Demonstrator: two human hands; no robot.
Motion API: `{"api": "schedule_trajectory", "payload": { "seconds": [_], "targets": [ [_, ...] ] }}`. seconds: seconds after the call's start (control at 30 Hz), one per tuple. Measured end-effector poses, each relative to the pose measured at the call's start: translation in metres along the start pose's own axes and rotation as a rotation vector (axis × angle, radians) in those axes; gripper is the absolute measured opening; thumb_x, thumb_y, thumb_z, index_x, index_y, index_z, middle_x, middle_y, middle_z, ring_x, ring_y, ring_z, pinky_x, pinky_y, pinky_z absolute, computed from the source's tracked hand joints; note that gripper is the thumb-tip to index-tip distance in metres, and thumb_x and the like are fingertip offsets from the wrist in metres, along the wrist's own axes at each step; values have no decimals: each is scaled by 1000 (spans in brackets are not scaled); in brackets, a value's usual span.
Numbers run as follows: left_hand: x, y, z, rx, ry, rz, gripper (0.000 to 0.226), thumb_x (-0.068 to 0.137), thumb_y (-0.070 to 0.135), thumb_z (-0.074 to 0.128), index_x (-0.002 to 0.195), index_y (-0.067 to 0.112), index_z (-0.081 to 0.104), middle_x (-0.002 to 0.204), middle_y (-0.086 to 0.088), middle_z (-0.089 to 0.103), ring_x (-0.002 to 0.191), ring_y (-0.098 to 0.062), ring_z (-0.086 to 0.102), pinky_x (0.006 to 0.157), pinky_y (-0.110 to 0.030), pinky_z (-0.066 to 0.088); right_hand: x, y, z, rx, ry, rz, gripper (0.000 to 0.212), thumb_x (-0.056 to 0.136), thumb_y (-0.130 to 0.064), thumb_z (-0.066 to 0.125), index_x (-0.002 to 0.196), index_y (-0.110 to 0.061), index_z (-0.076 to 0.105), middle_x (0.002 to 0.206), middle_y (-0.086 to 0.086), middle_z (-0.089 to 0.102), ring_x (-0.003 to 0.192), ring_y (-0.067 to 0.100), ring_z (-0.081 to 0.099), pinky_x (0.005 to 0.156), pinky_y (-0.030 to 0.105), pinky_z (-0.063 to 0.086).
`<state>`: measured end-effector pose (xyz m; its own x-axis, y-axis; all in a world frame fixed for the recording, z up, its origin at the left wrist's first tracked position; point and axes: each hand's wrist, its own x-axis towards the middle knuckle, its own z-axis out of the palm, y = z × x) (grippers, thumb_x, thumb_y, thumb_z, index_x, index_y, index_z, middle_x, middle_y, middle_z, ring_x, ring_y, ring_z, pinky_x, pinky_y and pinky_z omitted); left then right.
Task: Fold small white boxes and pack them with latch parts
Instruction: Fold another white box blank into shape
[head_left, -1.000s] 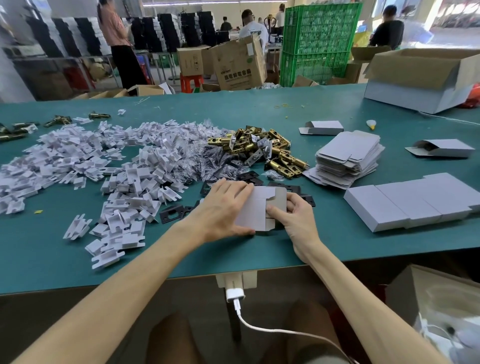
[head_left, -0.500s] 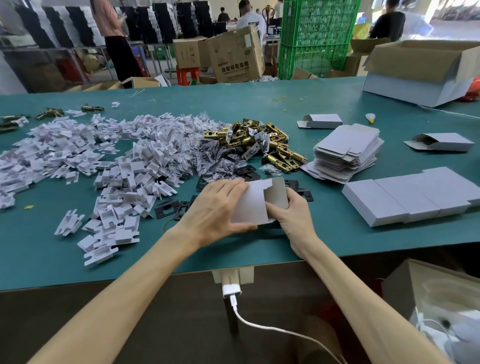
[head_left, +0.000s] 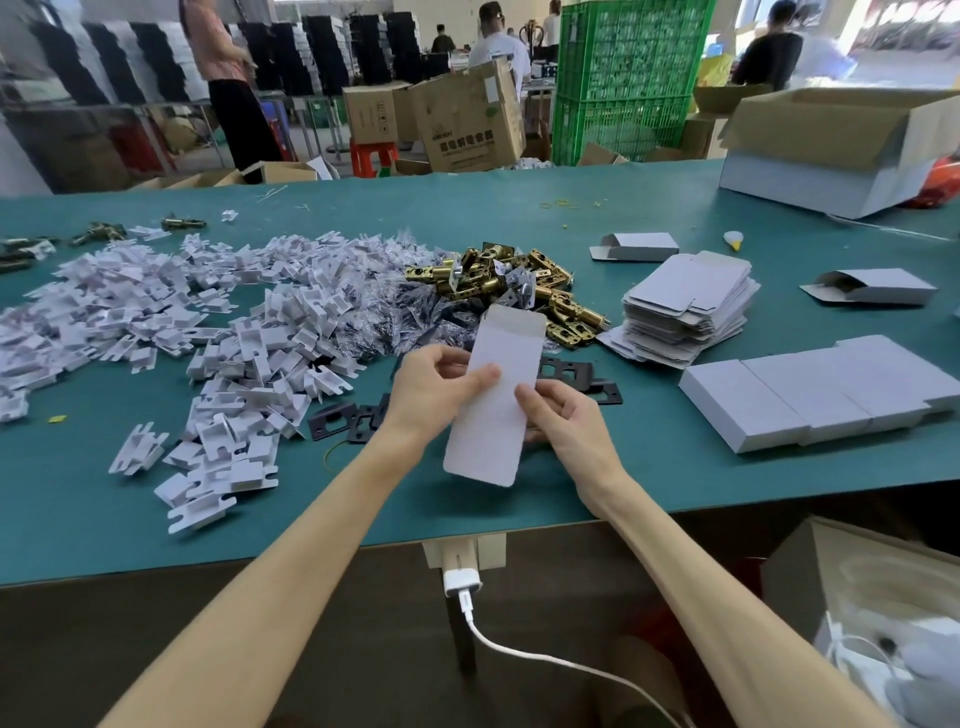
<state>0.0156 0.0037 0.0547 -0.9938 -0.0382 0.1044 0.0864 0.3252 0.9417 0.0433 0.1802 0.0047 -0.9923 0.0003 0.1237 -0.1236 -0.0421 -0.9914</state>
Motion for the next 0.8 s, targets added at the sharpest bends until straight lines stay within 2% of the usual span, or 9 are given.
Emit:
{"api": "schedule_trajectory", "payload": {
  "seconds": [0.17,0.33,0.47,0.6,0.73,0.8],
  "targets": [
    [-4,-17,6,-245,-63,-110,18,92,17,78,107,7,73,102,-7,79,76,-7,76,59,-17,56,2,1,-1,10,98,18,37,86,-37,79,107,-8,68,98,3,79,92,22,75,83,41,61],
    [-11,-40,11,-367,-52,-147,15,95,14,75,107,6,72,103,-11,80,94,-25,78,76,-33,64,2,4,2,-37,120,1,26,90,-31,78,102,-10,68,92,7,77,87,25,75,75,41,60],
    [-12,-50,11,-432,-31,-89,22,95,14,74,114,3,70,109,-13,78,100,-29,75,87,-43,62,4,4,4,-79,107,-20,19,97,-27,69,100,-9,68,90,7,77,80,21,73,68,37,58],
    [-15,-54,11,-461,-36,-47,24,96,14,72,118,6,70,113,-11,78,100,-24,74,90,-42,61,6,5,5,-98,90,-17,18,99,-25,67,100,-7,68,94,11,76,89,31,73,75,46,59],
    [-17,-55,12,-508,-54,-34,23,97,19,70,117,7,71,111,-9,79,96,-20,75,81,-33,62,5,3,6,-81,85,1,15,98,-24,68,99,-9,70,92,8,77,87,28,74,70,36,60],
    [-17,-56,11,-524,-57,-49,23,98,19,70,116,5,72,111,-12,79,96,-24,76,81,-35,63,4,2,6,-67,90,14,18,96,-25,71,98,-7,70,91,9,77,87,30,74,72,39,60]
  ]
}}
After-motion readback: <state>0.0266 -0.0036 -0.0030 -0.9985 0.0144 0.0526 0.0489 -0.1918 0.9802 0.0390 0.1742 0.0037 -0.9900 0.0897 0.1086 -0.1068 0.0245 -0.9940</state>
